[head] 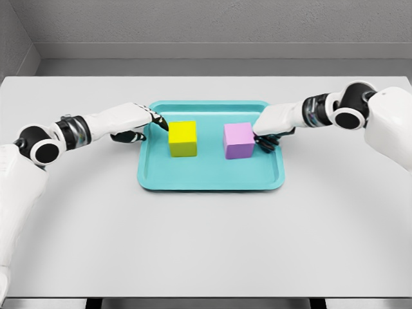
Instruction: Push two cubes
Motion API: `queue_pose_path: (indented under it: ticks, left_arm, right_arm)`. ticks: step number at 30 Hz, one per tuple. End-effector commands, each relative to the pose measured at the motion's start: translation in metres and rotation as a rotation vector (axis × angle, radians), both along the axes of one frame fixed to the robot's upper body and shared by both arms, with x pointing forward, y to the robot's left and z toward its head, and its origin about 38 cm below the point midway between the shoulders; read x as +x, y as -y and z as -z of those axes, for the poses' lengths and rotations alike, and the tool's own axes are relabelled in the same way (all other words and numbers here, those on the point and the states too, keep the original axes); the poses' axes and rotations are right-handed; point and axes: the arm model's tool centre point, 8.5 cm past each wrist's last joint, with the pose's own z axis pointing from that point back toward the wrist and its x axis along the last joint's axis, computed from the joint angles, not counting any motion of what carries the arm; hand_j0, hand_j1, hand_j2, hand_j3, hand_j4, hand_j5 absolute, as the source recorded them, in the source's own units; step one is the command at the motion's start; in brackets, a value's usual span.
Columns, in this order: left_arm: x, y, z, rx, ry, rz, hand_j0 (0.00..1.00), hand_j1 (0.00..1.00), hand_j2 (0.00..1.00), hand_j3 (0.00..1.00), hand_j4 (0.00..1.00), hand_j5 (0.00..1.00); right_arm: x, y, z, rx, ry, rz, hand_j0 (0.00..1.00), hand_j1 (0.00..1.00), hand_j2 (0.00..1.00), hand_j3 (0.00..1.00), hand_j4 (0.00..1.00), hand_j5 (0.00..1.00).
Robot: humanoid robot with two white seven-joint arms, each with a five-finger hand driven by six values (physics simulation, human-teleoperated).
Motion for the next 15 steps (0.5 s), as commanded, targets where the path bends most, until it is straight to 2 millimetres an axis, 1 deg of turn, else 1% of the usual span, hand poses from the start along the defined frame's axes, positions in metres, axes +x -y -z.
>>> queue_pose_path:
  ticks: [1, 4, 7, 9, 15]
  left_arm:
    - [0.0, 0.006, 0.0, -0.013, -0.004, 0.008, 0.67, 0.67, 0.67, 0.67, 0.67, 0.67]
    - [0.0, 0.008, 0.0, -0.016, -0.004, 0.01, 0.67, 0.67, 0.67, 0.67, 0.67, 0.67]
    - [0.0, 0.009, 0.0, -0.018, -0.003, 0.012, 0.67, 0.67, 0.67, 0.67, 0.67, 0.67]
    - [-0.002, 0.016, 0.003, -0.016, -0.008, 0.028, 0.67, 0.67, 0.67, 0.67, 0.67, 0.67]
    - [-0.002, 0.018, 0.002, -0.019, -0.004, 0.032, 0.67, 0.67, 0.67, 0.67, 0.67, 0.67]
  right_arm:
    - [-0.001, -0.007, 0.001, 0.007, -0.004, -0.015, 0.11, 0.11, 0.11, 0.11, 0.11, 0.11]
    - [-0.003, -0.013, 0.004, 0.005, -0.01, -0.028, 0.11, 0.11, 0.11, 0.11, 0.11, 0.11]
    - [-0.003, -0.014, 0.004, 0.008, -0.011, -0.029, 0.11, 0.11, 0.11, 0.11, 0.11, 0.11]
    - [-0.003, -0.018, 0.005, 0.013, -0.014, -0.035, 0.11, 0.11, 0.11, 0.11, 0.11, 0.11]
    - [-0.004, -0.023, 0.005, 0.019, -0.015, -0.043, 0.11, 0.11, 0.11, 0.11, 0.11, 0.11]
